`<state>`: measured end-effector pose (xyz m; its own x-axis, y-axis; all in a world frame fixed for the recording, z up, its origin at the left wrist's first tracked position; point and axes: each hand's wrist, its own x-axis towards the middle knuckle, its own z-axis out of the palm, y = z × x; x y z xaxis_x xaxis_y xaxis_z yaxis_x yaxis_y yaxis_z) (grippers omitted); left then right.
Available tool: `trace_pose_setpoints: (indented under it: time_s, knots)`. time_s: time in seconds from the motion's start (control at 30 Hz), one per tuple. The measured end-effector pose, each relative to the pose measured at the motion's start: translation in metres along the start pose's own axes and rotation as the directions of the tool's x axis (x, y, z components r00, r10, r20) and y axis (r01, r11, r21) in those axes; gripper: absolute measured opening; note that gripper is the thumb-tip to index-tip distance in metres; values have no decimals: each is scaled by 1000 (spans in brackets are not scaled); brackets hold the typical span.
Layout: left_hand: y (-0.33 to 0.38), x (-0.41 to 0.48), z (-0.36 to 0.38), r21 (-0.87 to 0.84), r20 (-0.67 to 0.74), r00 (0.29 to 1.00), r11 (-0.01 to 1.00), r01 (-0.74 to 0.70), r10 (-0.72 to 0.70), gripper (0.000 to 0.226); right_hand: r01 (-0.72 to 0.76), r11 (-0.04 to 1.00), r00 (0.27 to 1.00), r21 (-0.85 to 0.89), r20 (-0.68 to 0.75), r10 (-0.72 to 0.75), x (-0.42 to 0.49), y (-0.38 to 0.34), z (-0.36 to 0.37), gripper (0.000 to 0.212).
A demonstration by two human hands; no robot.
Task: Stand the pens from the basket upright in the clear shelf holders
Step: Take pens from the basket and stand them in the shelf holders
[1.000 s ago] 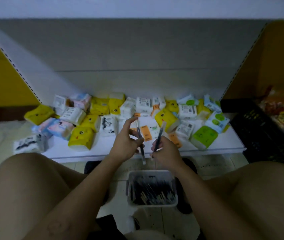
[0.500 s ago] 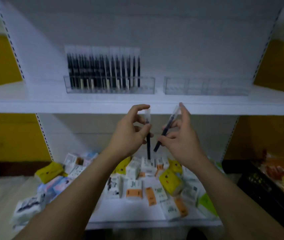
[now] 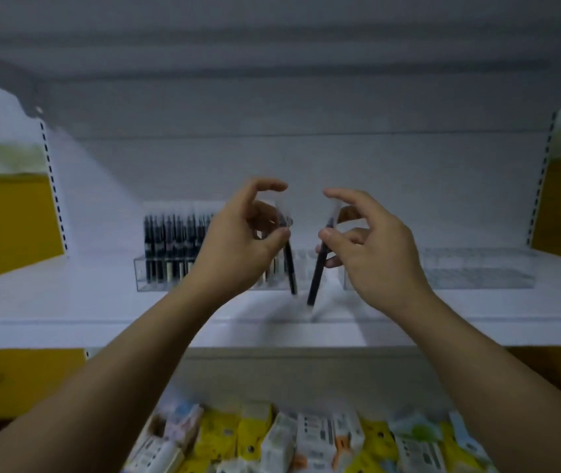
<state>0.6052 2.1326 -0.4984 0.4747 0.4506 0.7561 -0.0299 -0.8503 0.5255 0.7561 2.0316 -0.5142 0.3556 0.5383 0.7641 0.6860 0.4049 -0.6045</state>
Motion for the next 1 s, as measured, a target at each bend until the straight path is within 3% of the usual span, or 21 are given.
trace_pose_setpoints:
  time_s: [0.27, 0.53, 0.77, 1.0]
  knots:
    - [-3, 66, -4, 32, -57, 998, 999, -13, 15, 31, 54, 993, 998, 104, -41, -50, 70, 16, -4, 37]
    - [-32, 97, 7, 253, -51, 996, 965, -63, 78, 27, 135, 989, 989, 52, 46, -137, 114, 42, 29, 31]
    - [-59, 104, 5, 258, -32, 998, 965, -42, 52, 27, 151, 989, 985, 7, 82, -151, 126, 70, 47, 31]
    - [-64, 105, 2, 253, 25, 999, 967, -34, 28, 20, 96, 986, 995, 134, 21, -100, 125, 83, 45, 29]
